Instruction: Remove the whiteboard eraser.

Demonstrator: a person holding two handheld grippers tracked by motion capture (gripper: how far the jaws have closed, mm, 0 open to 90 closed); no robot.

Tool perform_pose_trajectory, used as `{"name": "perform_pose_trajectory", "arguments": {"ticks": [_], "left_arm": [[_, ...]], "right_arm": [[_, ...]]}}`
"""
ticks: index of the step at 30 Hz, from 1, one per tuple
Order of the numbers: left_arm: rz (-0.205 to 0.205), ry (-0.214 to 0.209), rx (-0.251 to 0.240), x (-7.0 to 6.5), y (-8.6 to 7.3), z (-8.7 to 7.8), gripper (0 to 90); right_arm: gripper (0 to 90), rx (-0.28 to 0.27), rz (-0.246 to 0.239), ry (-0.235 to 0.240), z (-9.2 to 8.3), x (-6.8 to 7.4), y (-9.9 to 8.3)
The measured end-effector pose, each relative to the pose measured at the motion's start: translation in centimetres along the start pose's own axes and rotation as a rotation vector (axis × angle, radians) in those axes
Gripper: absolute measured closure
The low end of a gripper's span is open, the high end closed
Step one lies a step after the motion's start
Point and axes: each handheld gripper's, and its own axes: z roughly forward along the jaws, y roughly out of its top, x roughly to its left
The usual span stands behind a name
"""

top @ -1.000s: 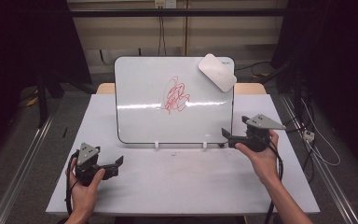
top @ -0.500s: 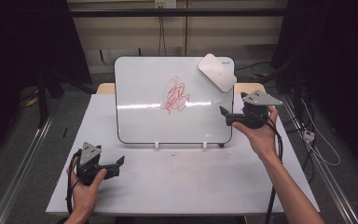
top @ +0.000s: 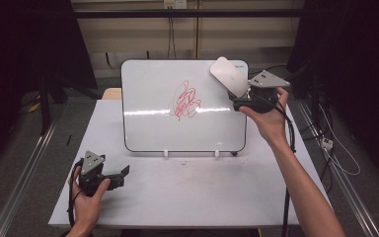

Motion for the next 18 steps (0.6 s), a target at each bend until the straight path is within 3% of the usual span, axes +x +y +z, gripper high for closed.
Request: {"name": "perform_pose_trajectory", "arguments": {"ticks": [9,18], "left_arm": [[-0.004,-0.001,-0.008,-0.3,0.1,-0.2,5.7],[-0.008,0.000,-0.002,-0.2,0.2,0.0,5.7]], "right_arm": [[18.1,0.031,-0.049,-0.015,1.9,-0.6,1.7],[21.9,0.101,-0.184,-0.023,4.3,0.3,2.0]]}}
